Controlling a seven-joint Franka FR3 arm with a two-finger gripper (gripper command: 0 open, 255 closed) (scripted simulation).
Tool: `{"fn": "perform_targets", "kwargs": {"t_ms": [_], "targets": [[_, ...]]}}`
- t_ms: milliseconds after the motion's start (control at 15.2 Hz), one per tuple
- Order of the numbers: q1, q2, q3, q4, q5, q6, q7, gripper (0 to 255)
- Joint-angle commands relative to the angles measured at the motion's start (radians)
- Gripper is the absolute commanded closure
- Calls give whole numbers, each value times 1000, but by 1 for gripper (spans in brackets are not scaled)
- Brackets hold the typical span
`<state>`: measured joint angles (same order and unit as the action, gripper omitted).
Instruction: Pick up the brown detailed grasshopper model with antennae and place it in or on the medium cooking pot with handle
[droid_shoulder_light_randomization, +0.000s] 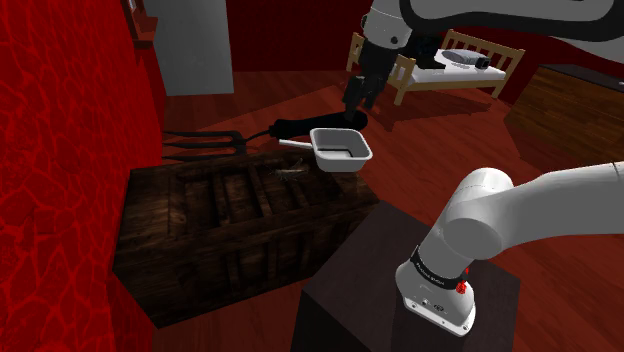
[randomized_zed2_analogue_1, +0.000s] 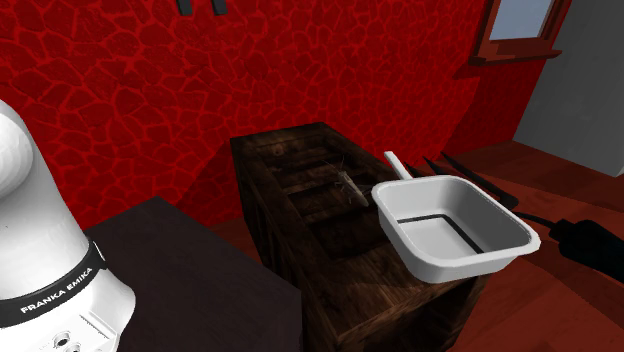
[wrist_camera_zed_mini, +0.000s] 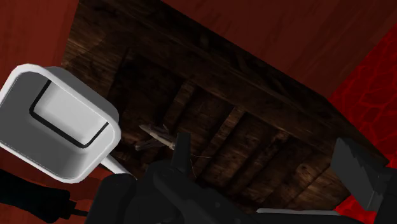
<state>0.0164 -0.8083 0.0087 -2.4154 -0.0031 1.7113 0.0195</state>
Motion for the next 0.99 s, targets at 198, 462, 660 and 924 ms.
{"fn": "perform_targets", "kwargs": {"t_ms": [198, 462, 660, 924], "targets": [[3, 80, -35, -21, -20, 86, -67, 0], [8, 205, -80, -27, -42, 198, -154, 0], [14, 310, -110, -17, -51, 278, -219, 0], [22, 461, -147, 17, -54, 375, -307, 0]]}}
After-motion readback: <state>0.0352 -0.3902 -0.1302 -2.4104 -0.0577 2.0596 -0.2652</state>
